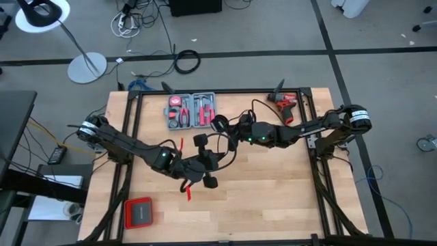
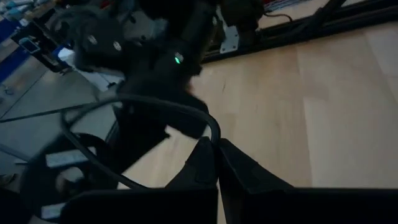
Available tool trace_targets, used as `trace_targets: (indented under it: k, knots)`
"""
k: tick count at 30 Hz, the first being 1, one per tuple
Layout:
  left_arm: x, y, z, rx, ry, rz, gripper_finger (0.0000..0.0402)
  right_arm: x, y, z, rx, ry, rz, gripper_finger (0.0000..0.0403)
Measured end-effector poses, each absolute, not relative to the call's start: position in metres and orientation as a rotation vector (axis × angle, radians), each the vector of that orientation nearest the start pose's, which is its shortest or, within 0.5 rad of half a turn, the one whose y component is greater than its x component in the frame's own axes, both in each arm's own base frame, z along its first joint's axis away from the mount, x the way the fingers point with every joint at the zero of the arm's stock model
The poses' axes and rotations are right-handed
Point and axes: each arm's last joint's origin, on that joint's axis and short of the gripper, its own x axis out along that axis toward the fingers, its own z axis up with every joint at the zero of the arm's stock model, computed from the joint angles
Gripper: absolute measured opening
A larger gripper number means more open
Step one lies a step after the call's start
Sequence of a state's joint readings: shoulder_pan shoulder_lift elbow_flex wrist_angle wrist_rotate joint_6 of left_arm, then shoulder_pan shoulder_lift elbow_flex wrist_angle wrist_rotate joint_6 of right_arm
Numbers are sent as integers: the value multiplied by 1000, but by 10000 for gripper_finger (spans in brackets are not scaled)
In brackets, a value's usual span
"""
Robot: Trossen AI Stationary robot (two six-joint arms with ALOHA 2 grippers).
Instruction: Coil cords
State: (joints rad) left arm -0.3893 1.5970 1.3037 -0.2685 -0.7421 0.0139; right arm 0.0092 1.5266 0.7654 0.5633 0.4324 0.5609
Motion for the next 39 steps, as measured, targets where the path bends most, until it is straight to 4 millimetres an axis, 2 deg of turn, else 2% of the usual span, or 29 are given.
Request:
trace_targets:
  k: [8, 17, 29, 39]
  knots:
    - [331, -115, 288, 326, 519, 347, 1, 313, -8, 238, 472, 43, -435, 0]
    - [333, -108, 285, 333, 536, 367, 1, 304, -1, 254, 467, 10, -379, 0]
    - [340, -85, 286, 328, 548, 418, 1, 304, 14, 254, 438, 25, -338, 0]
    - [336, -81, 264, 356, 704, 459, 1, 304, 14, 254, 419, 32, -333, 0]
